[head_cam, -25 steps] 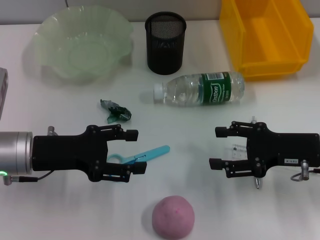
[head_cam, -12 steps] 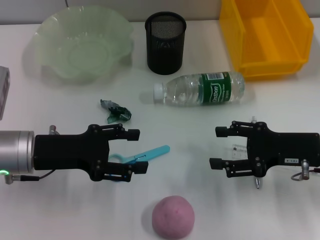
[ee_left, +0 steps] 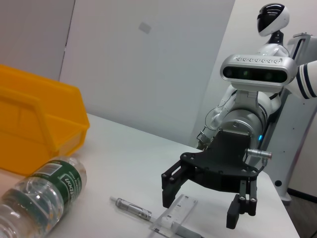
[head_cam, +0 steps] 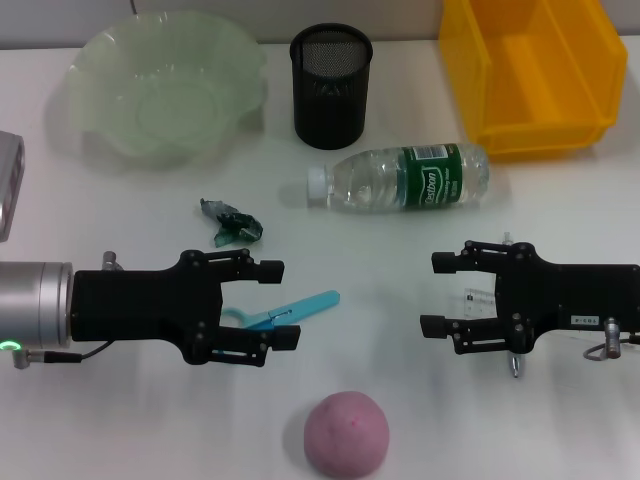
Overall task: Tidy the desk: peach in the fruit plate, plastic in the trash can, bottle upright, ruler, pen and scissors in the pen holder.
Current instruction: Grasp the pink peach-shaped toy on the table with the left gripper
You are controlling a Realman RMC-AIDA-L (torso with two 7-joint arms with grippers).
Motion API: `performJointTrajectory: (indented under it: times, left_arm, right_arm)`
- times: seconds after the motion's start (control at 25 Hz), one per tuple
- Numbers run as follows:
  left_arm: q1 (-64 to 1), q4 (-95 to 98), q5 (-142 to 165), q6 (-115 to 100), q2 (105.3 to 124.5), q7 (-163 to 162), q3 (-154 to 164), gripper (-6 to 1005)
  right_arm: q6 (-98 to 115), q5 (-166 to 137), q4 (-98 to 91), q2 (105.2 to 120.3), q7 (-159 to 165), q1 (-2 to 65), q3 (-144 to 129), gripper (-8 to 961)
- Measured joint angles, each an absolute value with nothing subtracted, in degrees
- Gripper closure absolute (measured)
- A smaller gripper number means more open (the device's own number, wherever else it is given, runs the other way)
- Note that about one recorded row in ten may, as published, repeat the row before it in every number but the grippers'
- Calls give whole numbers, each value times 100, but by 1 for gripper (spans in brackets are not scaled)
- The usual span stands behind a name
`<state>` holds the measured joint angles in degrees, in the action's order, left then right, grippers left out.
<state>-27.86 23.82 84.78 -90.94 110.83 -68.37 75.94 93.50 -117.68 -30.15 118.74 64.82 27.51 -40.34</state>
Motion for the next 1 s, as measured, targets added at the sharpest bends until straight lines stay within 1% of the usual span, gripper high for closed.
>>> performJointTrajectory:
  times: [1.0]
  left_arm:
    - [-2802,2382,8626,-9179,11109,-6836,7583,152]
  right_arm:
    - [9349,-11804,-3014,11873,6495,2799,-4043,124]
